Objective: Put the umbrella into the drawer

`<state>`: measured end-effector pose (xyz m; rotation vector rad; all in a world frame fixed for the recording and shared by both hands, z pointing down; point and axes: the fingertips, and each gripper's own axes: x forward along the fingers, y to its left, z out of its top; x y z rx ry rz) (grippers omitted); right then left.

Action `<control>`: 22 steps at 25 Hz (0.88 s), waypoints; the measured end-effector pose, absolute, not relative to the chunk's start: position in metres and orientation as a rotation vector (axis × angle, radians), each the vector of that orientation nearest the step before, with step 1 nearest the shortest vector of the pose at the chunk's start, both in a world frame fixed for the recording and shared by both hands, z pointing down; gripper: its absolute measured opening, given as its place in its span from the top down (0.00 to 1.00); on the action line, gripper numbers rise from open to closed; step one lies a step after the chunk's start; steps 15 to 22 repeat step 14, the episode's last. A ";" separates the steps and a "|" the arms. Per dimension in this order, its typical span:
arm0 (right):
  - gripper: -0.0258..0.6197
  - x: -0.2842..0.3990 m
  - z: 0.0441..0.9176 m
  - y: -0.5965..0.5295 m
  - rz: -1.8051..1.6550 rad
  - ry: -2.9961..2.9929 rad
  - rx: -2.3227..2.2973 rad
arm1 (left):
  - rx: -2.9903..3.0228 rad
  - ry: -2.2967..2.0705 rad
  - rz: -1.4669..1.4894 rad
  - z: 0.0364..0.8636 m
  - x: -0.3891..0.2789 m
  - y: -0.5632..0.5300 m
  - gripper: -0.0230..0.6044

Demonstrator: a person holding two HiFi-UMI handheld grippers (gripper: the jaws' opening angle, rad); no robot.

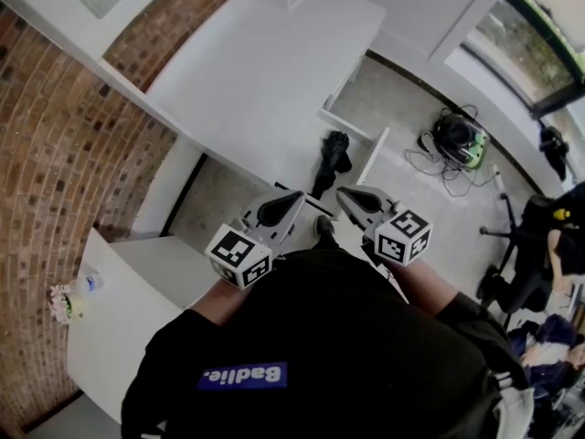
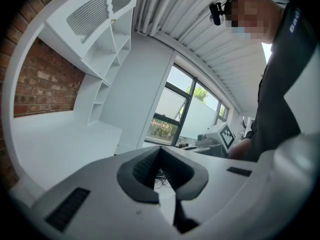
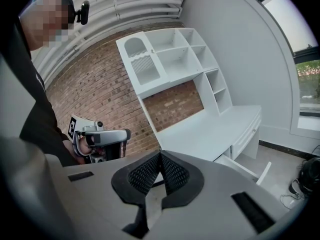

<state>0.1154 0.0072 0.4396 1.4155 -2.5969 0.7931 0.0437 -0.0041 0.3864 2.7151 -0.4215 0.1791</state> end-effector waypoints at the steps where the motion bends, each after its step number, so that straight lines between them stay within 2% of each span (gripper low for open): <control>1: 0.91 0.116 0.440 0.007 0.793 -2.597 1.417 | 2.714 -0.423 0.177 0.387 0.044 -0.005 0.96; 22: 0.91 0.126 0.439 0.009 0.774 -2.593 1.444 | 2.716 -0.423 0.166 0.385 0.051 -0.004 0.96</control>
